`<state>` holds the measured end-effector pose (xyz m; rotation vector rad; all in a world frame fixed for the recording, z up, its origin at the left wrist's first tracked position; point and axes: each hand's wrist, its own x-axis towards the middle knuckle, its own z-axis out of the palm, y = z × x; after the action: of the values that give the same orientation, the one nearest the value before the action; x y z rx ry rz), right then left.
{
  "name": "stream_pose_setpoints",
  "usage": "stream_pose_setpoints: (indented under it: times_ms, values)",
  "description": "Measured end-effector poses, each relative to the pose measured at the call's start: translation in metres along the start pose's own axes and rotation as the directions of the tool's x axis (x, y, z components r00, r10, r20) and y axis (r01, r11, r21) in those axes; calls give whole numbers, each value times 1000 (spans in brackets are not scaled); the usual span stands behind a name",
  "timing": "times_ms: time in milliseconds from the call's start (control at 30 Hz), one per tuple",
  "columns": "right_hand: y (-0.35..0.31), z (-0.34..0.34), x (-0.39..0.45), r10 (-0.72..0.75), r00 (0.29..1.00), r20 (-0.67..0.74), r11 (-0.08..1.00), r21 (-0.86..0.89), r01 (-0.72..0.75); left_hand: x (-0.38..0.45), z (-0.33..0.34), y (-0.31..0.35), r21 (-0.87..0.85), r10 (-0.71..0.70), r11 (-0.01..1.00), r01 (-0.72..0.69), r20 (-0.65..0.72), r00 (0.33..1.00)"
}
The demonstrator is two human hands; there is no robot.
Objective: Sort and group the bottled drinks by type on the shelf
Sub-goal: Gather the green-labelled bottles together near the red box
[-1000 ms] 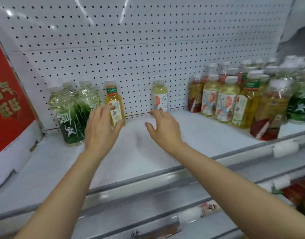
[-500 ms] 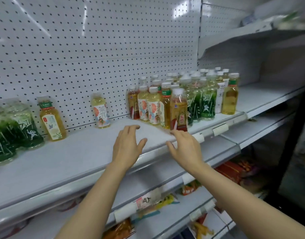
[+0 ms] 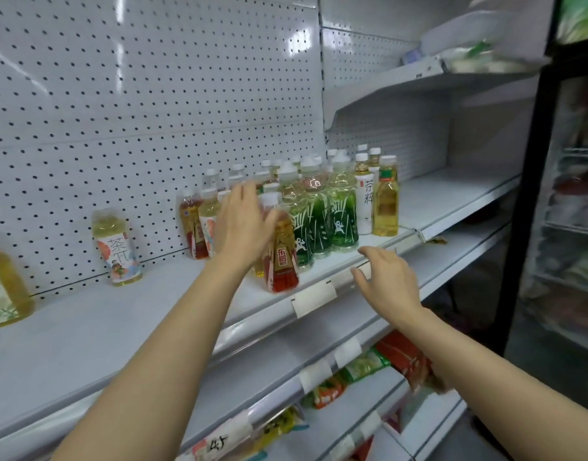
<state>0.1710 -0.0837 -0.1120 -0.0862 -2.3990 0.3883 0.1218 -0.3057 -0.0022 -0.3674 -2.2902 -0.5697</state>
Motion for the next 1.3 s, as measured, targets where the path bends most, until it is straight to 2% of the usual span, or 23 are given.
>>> stream_pose_setpoints:
  times_ms: [133,267,367,500,600,700,833,967,1033,1133,1300]
  values:
    - [11,7,38,-2,1000,13,1000,-21,2,49,6,7,73,-9,997,7,17,1000]
    - [17,18,83,-27,999,-23,1000,10,27,87,16,24,175,-67,984,25,234,970]
    - [23,32,108,6,999,-37,995,102,-3,104,27,36,224,-157,972,73,383,910]
    - [27,55,129,69,998,6,953,295,-67,112,41,42,266,-313,941,211,436,844]
    - [29,68,145,100,994,33,912,397,-105,111,53,41,204,-362,932,300,453,815]
    - [27,82,157,166,985,47,884,436,-170,109,56,42,177,-384,923,341,428,818]
    - [28,98,169,247,958,148,852,437,-287,108,51,50,140,-427,904,405,380,820]
    - [35,96,174,234,962,144,817,507,-275,114,39,65,7,-412,905,426,265,872]
    - [41,95,172,181,976,120,766,605,-217,116,30,74,-91,-384,911,403,174,907]
    - [52,83,170,41,991,131,620,774,-128,117,19,90,-246,-330,914,321,4,944]
    - [61,37,163,-202,973,109,418,908,-15,110,4,120,-461,-293,871,169,-211,933]
